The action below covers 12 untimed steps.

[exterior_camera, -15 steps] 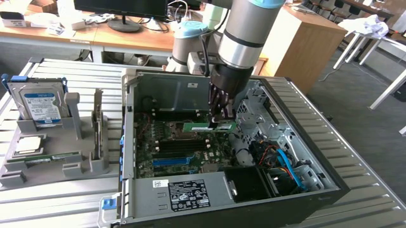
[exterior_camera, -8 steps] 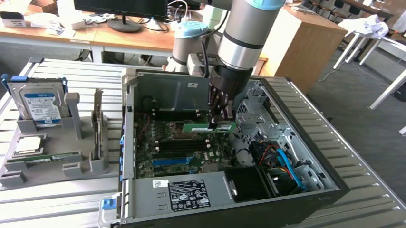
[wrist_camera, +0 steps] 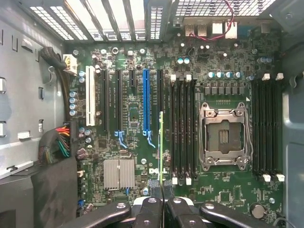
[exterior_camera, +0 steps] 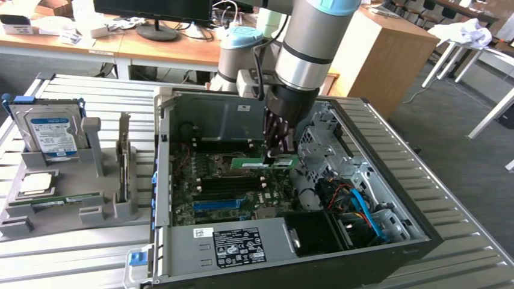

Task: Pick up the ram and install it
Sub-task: 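Insert the ram into the slot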

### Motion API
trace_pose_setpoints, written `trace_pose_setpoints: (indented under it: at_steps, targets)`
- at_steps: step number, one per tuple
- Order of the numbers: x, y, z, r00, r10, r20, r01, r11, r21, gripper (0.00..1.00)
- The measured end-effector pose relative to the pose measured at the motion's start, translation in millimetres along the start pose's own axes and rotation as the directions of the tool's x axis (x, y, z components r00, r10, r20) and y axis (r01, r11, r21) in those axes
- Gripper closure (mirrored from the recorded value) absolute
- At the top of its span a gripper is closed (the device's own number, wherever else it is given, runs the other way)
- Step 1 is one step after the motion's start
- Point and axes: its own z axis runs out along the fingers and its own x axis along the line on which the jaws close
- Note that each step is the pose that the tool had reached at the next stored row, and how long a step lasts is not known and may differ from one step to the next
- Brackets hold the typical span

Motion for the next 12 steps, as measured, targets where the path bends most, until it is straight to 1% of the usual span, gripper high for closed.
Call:
trace_pose_setpoints:
  at_steps: [12]
  targets:
    - [0.0, 0.0, 4.4, 1.0000, 0.000, -0.0001, 0.000, 1.0000, 0.0001, 0.88]
